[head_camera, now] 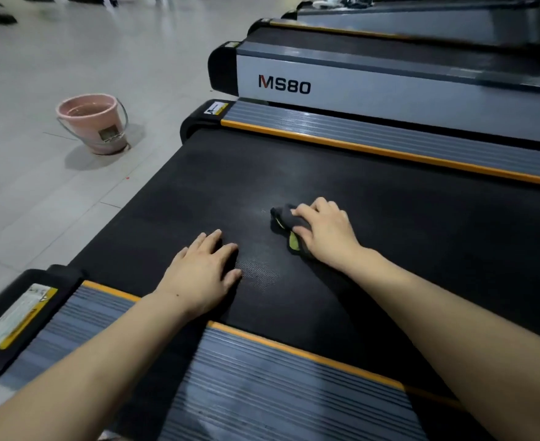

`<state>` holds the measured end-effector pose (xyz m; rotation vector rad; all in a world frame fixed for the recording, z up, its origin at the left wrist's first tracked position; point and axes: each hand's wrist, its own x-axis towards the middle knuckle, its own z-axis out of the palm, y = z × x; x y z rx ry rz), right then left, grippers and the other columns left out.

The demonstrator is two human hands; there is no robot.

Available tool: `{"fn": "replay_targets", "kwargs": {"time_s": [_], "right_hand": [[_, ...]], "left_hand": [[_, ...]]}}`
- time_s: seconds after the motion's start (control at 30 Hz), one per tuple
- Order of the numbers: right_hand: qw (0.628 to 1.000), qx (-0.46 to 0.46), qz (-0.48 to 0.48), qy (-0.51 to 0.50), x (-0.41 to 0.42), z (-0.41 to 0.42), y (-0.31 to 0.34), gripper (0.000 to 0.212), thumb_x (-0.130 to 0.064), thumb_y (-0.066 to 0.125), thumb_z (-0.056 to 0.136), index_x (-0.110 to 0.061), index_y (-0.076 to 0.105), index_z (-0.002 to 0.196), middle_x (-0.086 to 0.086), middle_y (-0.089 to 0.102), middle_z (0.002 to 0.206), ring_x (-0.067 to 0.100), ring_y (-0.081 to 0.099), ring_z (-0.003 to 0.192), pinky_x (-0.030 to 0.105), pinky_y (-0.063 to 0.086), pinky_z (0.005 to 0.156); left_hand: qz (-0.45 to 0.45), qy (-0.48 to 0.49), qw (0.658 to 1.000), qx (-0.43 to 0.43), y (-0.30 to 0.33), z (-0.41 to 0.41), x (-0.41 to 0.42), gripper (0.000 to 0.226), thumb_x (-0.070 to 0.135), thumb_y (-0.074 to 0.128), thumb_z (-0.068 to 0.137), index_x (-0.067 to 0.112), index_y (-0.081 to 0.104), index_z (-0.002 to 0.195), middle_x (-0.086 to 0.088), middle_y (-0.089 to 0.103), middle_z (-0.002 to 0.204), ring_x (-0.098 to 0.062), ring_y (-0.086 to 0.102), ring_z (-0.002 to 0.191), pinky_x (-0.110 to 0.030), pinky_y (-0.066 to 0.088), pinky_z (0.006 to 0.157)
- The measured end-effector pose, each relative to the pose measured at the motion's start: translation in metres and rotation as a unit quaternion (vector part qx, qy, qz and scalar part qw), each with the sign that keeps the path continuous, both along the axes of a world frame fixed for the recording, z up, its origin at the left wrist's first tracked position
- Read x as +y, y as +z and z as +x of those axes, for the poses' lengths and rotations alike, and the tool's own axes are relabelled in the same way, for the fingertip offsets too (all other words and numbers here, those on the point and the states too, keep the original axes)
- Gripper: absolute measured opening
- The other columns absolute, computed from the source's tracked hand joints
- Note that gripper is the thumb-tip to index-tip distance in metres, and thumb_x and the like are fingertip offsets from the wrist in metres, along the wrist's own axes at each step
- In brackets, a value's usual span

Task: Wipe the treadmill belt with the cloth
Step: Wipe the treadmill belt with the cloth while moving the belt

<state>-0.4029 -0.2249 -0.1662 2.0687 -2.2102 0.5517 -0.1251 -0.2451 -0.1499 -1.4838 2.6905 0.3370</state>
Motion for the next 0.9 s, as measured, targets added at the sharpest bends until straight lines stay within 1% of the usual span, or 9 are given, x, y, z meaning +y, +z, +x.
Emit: {"fn": "replay_targets", "kwargs": {"time_s": [0.07,0.17,0.23,0.3,0.47,0.57,0.63,0.7,0.9], "right_hand": [[1.0,-0.007,-0.019,0.019,-0.005,0.027,0.002,0.031,-0.043,0.059,0.09,-0.033,0.057,0.119,-0.002,0.046,0.101,0.024,0.047,0.094,0.044,0.045,0.084],[0.988,-0.004,-0.02,0.153,0.013,0.067,-0.006,0.033,-0.044,0.056,0.091,-0.033,0.055,0.122,-0.003,0.048,0.103,0.02,0.046,0.094,0.037,0.041,0.082],[0.98,-0.004,-0.006,0.201,0.013,0.072,-0.008,0.032,-0.045,0.053,0.093,-0.034,0.054,0.123,-0.004,0.049,0.106,0.018,0.046,0.095,0.035,0.039,0.082],[0.984,0.008,-0.003,0.176,-0.014,0.061,-0.005,0.033,-0.047,0.052,0.093,-0.035,0.055,0.124,-0.004,0.051,0.109,0.021,0.048,0.099,0.037,0.041,0.083],[0.999,0.001,-0.006,-0.043,-0.087,0.059,0.003,0.028,-0.04,0.053,0.095,-0.029,0.056,0.12,0.003,0.048,0.106,0.029,0.048,0.102,0.043,0.042,0.089],[0.999,0.002,-0.038,0.039,-0.073,0.102,-0.004,0.032,-0.039,0.056,0.092,-0.028,0.058,0.123,0.003,0.048,0.103,0.027,0.048,0.096,0.042,0.044,0.085],[0.983,-0.003,-0.044,0.178,-0.05,0.132,-0.013,0.034,-0.038,0.058,0.091,-0.029,0.059,0.123,0.001,0.051,0.104,0.024,0.048,0.094,0.038,0.043,0.081],[0.969,-0.01,-0.033,0.243,-0.048,0.144,-0.016,0.034,-0.039,0.056,0.092,-0.028,0.06,0.123,-0.002,0.053,0.107,0.022,0.048,0.094,0.036,0.043,0.081],[0.996,-0.018,-0.024,0.084,-0.144,0.18,-0.007,0.03,-0.038,0.054,0.096,-0.03,0.057,0.125,0.002,0.051,0.112,0.029,0.045,0.103,0.044,0.042,0.089]], "left_hand": [[0.006,0.033,0.999,0.006,0.002,0.015,-0.006,0.056,0.057,0.04,0.099,0.034,0.036,0.149,-0.002,0.019,0.166,-0.026,0.016,0.153,-0.047,0.027,0.12],[0.002,0.069,0.997,0.037,0.004,0.037,-0.011,0.051,0.053,0.043,0.099,0.031,0.043,0.145,0.0,0.032,0.161,-0.023,0.029,0.148,-0.044,0.035,0.115],[-0.007,0.057,0.998,0.031,0.002,0.046,-0.009,0.051,0.052,0.043,0.099,0.031,0.044,0.146,0.002,0.034,0.16,-0.022,0.027,0.149,-0.043,0.034,0.116],[-0.008,0.048,0.998,0.026,0.002,0.048,-0.009,0.052,0.053,0.042,0.099,0.033,0.043,0.147,0.004,0.032,0.161,-0.022,0.024,0.151,-0.044,0.032,0.117],[-0.004,0.054,0.998,0.031,0.012,0.059,-0.019,0.045,0.052,0.042,0.099,0.037,0.048,0.141,0.007,0.036,0.158,-0.018,0.03,0.148,-0.043,0.035,0.115],[-0.003,0.09,0.996,0.022,0.022,0.085,-0.031,0.037,0.05,0.043,0.098,0.037,0.055,0.13,0.011,0.051,0.142,-0.018,0.051,0.13,-0.04,0.046,0.101],[-0.005,0.106,0.994,0.03,0.027,0.103,-0.038,0.033,0.05,0.043,0.097,0.039,0.055,0.126,0.014,0.054,0.133,-0.017,0.055,0.122,-0.041,0.05,0.094],[-0.013,0.121,0.991,0.052,0.029,0.117,-0.045,0.033,0.049,0.043,0.097,0.039,0.055,0.126,0.015,0.054,0.132,-0.017,0.055,0.121,-0.043,0.052,0.092],[-0.024,0.153,0.987,0.05,0.036,0.15,-0.062,0.027,0.042,0.045,0.097,0.035,0.06,0.117,0.008,0.058,0.126,-0.022,0.057,0.115,-0.045,0.053,0.09]]}}
